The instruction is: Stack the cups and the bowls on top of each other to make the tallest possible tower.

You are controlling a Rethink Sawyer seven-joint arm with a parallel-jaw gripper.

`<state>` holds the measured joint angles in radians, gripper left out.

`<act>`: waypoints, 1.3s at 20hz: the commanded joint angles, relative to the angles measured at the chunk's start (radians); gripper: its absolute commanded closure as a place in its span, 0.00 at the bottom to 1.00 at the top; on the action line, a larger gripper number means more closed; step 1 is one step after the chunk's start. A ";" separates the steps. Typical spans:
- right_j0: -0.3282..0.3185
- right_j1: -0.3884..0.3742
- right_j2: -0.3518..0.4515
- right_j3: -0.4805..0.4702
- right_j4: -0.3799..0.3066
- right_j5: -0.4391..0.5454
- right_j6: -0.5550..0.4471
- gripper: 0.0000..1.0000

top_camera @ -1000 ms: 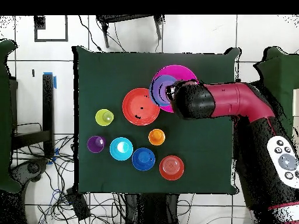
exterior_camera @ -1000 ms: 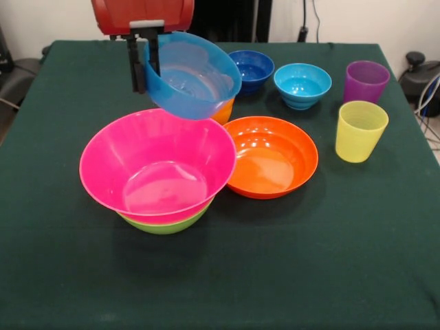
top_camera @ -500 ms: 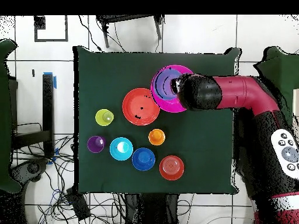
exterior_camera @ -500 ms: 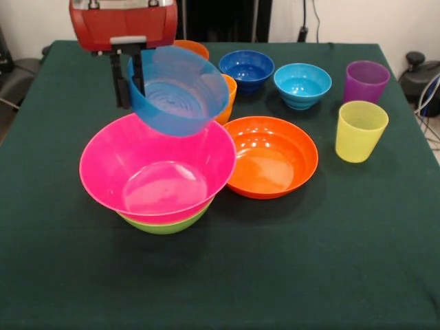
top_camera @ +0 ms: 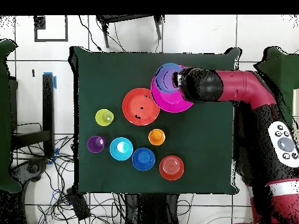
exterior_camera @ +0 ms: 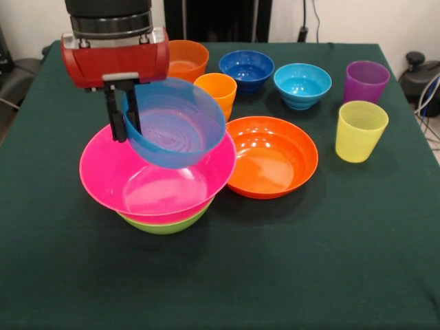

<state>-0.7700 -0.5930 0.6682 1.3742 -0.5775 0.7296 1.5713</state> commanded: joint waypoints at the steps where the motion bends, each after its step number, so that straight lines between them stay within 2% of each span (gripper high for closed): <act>1: 0.082 0.078 -0.055 -0.095 -0.027 0.109 -0.050 1.00; 7: 0.075 0.042 -0.070 -0.020 -0.032 0.027 -0.004 1.00; 10: 0.076 0.051 -0.072 -0.028 -0.034 0.025 -0.009 1.00; 13: 0.070 0.038 -0.074 0.016 -0.042 -0.026 0.012 1.00; 19: 0.058 0.032 -0.073 0.047 -0.041 -0.053 0.021 1.00; 21: 0.048 0.010 -0.077 0.074 -0.037 -0.058 0.029 1.00; 26: 0.017 -0.070 -0.069 0.108 -0.006 0.040 -0.031 1.00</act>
<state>-0.7421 -0.5875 0.6664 1.3909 -0.5775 0.7182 1.5713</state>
